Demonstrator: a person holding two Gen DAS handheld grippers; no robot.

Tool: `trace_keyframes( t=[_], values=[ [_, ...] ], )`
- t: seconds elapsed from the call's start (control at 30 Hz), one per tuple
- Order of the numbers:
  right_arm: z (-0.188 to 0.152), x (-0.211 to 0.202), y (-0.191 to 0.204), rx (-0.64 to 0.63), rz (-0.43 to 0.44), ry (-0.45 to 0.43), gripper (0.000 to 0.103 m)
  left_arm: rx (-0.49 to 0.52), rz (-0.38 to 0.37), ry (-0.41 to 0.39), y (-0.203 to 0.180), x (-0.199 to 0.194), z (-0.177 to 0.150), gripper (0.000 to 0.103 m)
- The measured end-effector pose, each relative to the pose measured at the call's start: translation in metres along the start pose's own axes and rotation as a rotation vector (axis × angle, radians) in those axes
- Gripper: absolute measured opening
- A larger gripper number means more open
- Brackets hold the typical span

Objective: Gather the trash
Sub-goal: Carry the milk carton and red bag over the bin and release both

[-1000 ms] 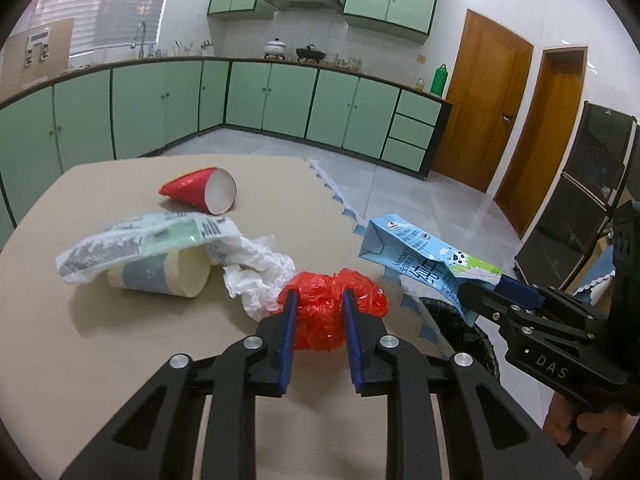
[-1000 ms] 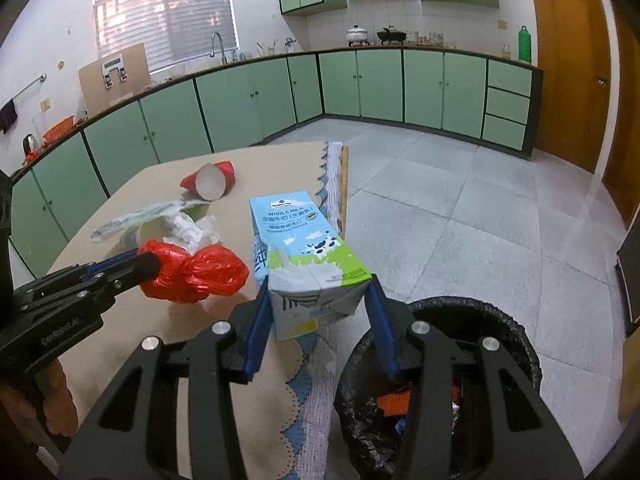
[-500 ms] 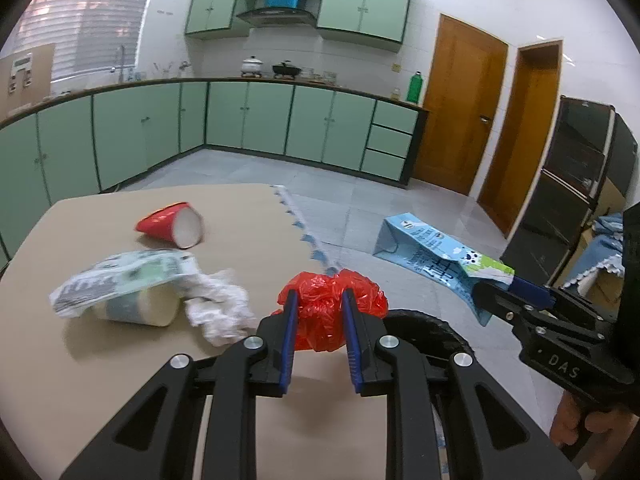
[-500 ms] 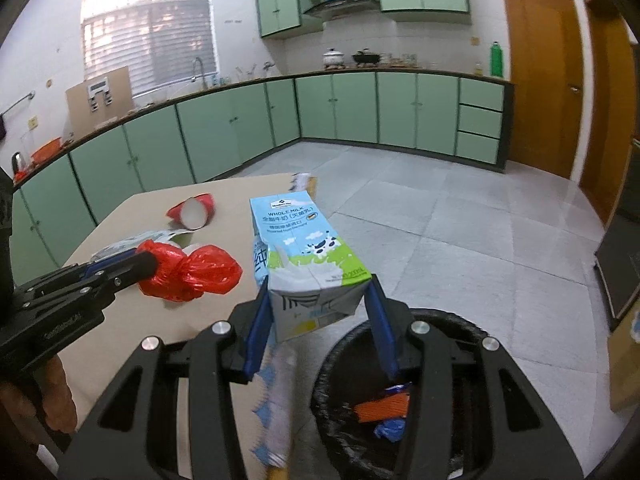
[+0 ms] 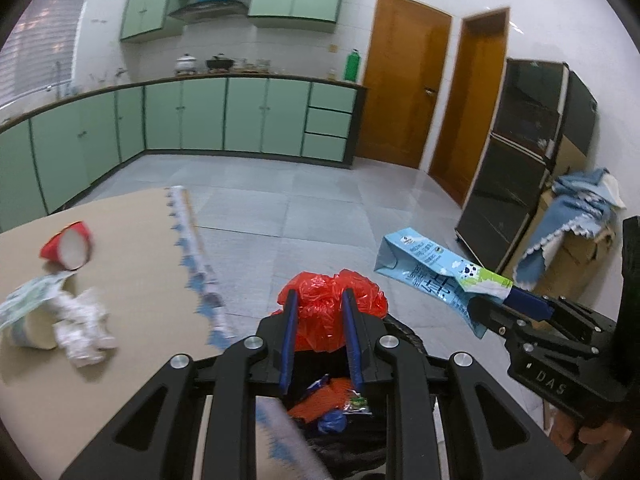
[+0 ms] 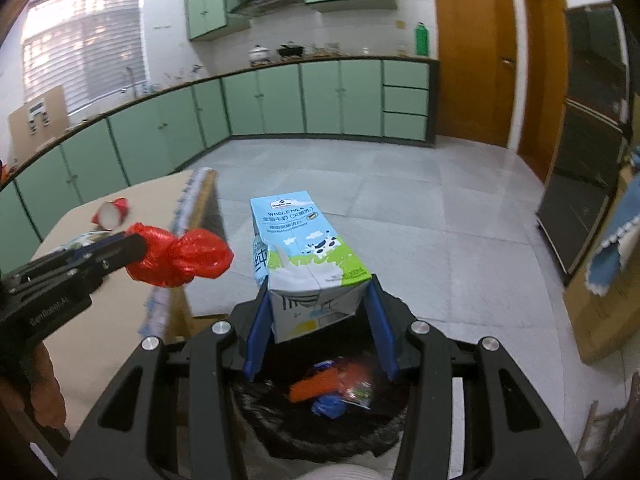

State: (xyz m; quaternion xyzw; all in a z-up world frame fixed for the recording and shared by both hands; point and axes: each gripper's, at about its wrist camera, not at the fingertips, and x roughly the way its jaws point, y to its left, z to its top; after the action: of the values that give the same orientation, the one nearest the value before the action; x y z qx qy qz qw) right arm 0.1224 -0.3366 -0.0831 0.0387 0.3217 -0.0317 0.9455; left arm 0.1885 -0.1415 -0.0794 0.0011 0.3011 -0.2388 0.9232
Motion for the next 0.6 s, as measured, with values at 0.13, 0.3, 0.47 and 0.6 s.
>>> trace_keyframes(
  t=[0.13, 0.3, 0.47, 0.6],
  values=[
    [-0.009, 0.010, -0.022, 0.028, -0.034, 0.023, 0.043, 0.014, -0.013, 0.034, -0.016, 0.024, 0.002, 0.022],
    [-0.018, 0.029, -0.040, 0.034, -0.055, 0.062, 0.044, 0.035, -0.016, 0.093, -0.030, 0.053, -0.001, 0.022],
    [-0.024, 0.050, -0.049, 0.033, -0.054, 0.097, 0.053, 0.019, -0.033, 0.143, -0.031, 0.070, -0.003, 0.031],
    [-0.027, 0.057, -0.053, 0.029, -0.072, 0.098, 0.064, 0.005, -0.033, 0.146, -0.027, 0.072, -0.002, 0.043]
  ],
)
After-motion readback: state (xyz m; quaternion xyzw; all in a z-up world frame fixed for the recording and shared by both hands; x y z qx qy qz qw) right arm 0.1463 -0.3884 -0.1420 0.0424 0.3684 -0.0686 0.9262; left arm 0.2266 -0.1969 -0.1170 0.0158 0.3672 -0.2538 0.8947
